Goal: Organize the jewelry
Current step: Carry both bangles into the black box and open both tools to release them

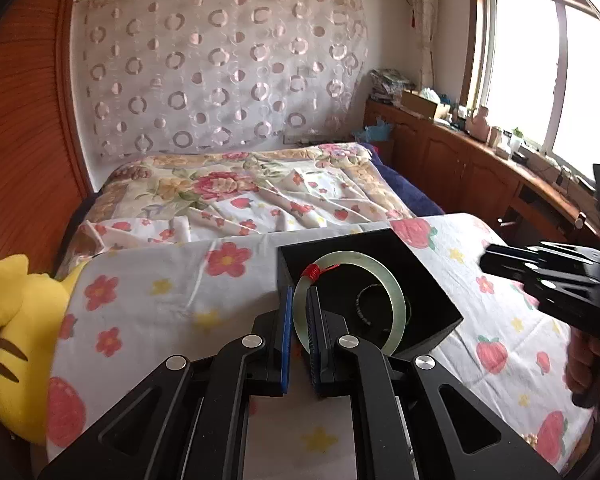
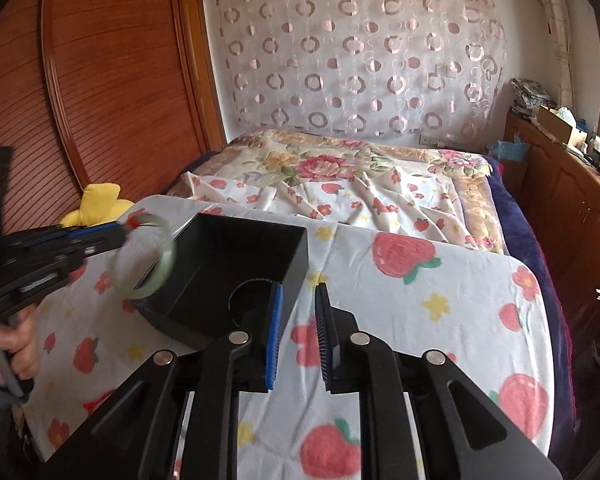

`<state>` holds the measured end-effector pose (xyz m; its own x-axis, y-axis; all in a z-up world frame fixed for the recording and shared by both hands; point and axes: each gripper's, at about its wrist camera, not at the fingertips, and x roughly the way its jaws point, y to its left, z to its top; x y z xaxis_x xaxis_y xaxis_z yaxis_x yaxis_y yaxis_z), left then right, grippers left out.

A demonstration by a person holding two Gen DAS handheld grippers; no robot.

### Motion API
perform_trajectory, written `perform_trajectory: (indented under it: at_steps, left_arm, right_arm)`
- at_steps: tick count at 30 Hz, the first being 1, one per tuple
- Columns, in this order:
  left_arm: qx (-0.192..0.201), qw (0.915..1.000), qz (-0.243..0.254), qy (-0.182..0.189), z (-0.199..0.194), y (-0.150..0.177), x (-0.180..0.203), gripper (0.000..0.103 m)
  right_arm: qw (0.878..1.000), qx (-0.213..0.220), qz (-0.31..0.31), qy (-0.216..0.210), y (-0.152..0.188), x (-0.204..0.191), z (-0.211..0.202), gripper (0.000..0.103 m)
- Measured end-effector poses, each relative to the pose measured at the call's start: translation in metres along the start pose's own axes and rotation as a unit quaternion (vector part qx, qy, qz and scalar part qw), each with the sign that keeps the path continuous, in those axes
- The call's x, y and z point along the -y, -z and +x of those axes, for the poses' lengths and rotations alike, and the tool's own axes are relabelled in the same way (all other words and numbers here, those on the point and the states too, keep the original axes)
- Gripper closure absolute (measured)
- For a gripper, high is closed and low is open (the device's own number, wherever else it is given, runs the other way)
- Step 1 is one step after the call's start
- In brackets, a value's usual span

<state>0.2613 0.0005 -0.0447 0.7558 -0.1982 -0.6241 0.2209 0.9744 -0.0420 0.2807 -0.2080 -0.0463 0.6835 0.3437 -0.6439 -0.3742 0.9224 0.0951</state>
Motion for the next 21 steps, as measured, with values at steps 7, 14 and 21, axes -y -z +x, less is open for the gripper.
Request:
perform_trajectory:
  at_steps: [7,14,21]
  left_arm:
    - [-0.023,0.9994,0.023,-0.008,0.032,-0.008,0.024,0.096]
    - [-0.037,0.9984,0.042,-0.012,0.046,-0.008,0.037,0.096]
    - [-0.028,0.9976,0.061,-0.013,0.033,-0.005,0.048,0.088]
  right_arm:
    - [1.0,0.005,0.001,-0.015,0.014,0.003,-0.019,0.084]
    - [1.0,0.007,-0.005,-0.016,0.026,0.001,-0.028,0.084]
    - [1.0,0.004,-0.02,-0.014,0.041,-0.009,-0.037,0.084]
